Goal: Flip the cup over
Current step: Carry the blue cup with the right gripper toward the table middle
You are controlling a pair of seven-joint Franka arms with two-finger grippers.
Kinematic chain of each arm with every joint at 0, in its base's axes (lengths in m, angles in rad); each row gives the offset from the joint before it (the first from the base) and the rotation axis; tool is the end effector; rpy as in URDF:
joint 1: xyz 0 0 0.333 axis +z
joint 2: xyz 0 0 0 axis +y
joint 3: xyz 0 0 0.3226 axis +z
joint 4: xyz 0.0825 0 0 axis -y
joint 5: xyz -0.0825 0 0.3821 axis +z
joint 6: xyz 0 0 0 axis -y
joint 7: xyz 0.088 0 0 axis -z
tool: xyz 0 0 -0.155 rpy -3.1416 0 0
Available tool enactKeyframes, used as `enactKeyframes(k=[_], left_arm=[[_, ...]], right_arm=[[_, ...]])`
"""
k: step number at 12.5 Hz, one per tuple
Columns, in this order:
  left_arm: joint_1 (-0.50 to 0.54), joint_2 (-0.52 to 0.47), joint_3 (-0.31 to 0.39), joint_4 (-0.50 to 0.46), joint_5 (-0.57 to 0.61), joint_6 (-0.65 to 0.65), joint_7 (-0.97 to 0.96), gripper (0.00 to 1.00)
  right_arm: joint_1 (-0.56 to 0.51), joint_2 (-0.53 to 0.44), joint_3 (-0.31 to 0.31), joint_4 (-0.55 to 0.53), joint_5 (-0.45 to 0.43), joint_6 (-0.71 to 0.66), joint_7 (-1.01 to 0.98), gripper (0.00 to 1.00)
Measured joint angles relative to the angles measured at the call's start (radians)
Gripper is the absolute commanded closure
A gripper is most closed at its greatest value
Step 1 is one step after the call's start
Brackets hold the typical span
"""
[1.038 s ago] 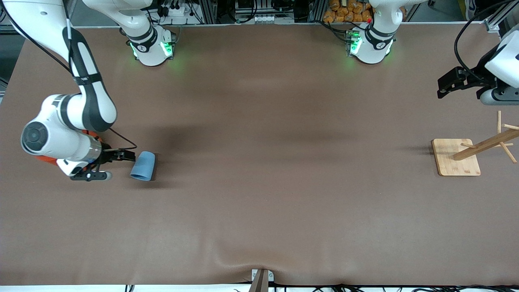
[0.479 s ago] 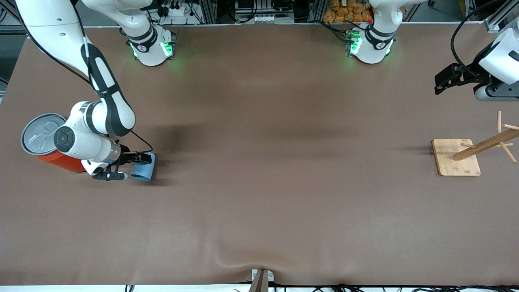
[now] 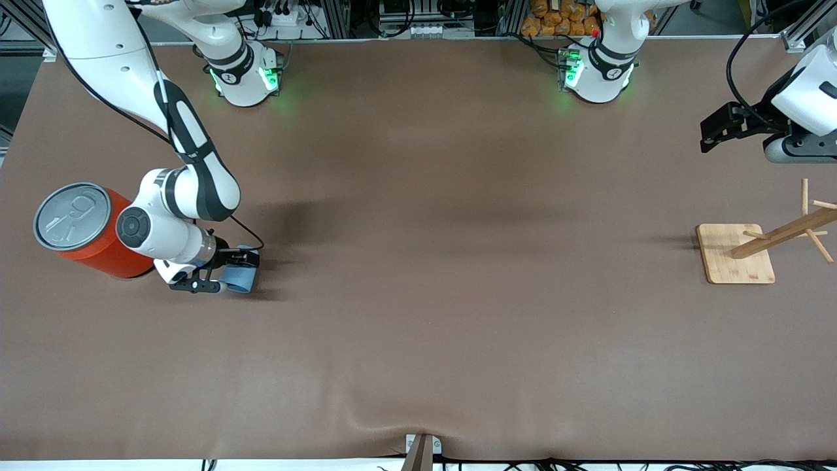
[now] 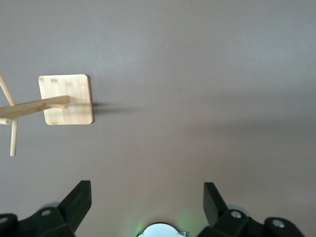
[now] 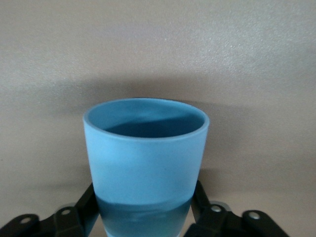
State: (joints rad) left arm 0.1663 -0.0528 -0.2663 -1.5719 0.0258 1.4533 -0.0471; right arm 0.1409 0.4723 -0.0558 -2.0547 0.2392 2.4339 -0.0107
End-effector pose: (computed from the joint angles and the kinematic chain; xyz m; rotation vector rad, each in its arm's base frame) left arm 0.5183 -0.0513 0.6003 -3.0946 0.0773 0.1000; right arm 0.5793 0.0565 0.1564 -3.0175 0.1334 0.1427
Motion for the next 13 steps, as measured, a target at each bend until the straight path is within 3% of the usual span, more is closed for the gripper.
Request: enactKeyframes(k=[2, 5, 7, 11, 13], left_arm=[[0.0, 0.0, 0.0, -0.001, 0.0, 0.004, 0.0, 0.0], [0.002, -0.004, 0.005, 0.0, 0.0, 0.011, 0.0, 0.0], [0.004, -0.013, 0.011, 0.0, 0.0, 0.012, 0.001, 0.0], [0.017, -0.018, 0.014, 0.0, 0.0, 0.02, 0.001, 0.0], [0.027, -0.018, 0.015, 0.0, 0.0, 0.029, 0.005, 0.0]], right_arm=[[0.005, -0.002, 0.004, 0.014, 0.0, -0.015, -0.001, 1.0], [0.026, -0.014, 0.015, 0.145, 0.0, -0.245, 0.0, 1.0], [0.032, -0.028, 0.062, 0.251, 0.001, -0.359, 0.0, 1.0], [0.06, -0.02, 0.199, 0.348, 0.002, -0.373, 0.0, 1.0], [0.101, 0.004, 0.227, 0.41, -0.009, -0.37, -0.011, 1.0]])
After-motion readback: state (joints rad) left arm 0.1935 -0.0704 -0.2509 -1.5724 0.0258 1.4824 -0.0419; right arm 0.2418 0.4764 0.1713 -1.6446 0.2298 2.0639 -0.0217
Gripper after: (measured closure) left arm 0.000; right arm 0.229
